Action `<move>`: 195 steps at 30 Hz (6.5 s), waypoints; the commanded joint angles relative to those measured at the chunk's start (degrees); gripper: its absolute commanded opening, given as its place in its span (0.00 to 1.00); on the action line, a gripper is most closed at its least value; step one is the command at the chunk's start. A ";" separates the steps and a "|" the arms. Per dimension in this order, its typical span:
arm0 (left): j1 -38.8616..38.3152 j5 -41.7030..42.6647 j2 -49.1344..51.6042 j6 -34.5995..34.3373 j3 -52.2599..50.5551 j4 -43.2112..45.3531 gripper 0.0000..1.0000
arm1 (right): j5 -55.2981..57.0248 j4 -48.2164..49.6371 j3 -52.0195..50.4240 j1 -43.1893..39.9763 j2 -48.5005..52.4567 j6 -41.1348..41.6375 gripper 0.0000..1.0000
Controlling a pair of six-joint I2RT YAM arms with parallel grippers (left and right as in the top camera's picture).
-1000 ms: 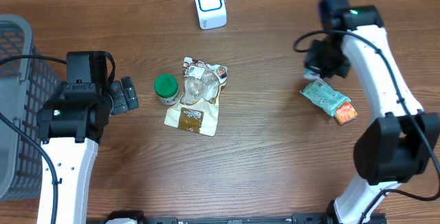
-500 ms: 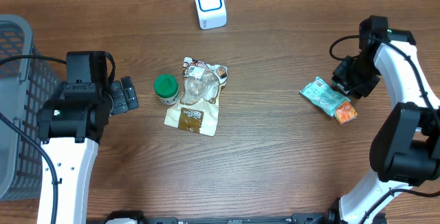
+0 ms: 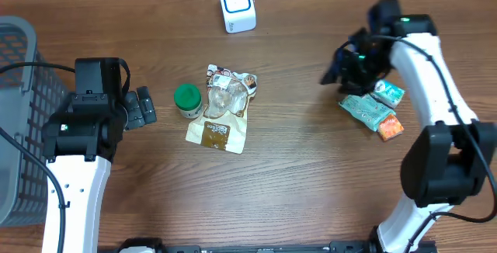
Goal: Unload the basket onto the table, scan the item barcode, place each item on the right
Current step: 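Swing the right gripper left toward the clear-and-brown snack bag, then grasp the snack bag's edge with the right gripper, then lift the snack bag and hold it up to the white scanner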
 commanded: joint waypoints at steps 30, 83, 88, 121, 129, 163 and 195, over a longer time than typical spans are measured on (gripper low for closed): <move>0.22 -0.57 0.13 1.11 0.11 0.07 1.00 | -16.09 62.53 -32.89 17.07 6.49 23.45 0.73; 0.22 -0.57 0.13 1.11 0.11 0.07 1.00 | 0.57 90.36 -26.53 36.28 13.38 34.60 0.32; 0.22 -0.57 0.13 1.09 0.11 0.07 1.00 | 0.72 90.68 -26.53 36.33 15.98 35.47 0.31; 0.22 -0.35 0.13 1.09 0.11 1.14 1.00 | 2.75 97.94 -24.70 39.30 21.79 37.35 0.30; 0.22 3.10 0.13 1.07 0.11 1.14 1.00 | 2.23 96.15 -23.10 39.26 23.45 37.38 0.11; 0.22 3.08 0.15 1.09 0.11 1.11 1.00 | -52.81 42.29 -22.62 7.69 -24.02 -19.54 0.04; 0.22 3.08 0.15 1.09 0.11 1.11 1.00 | -44.17 71.41 -18.73 4.20 -24.04 17.46 0.04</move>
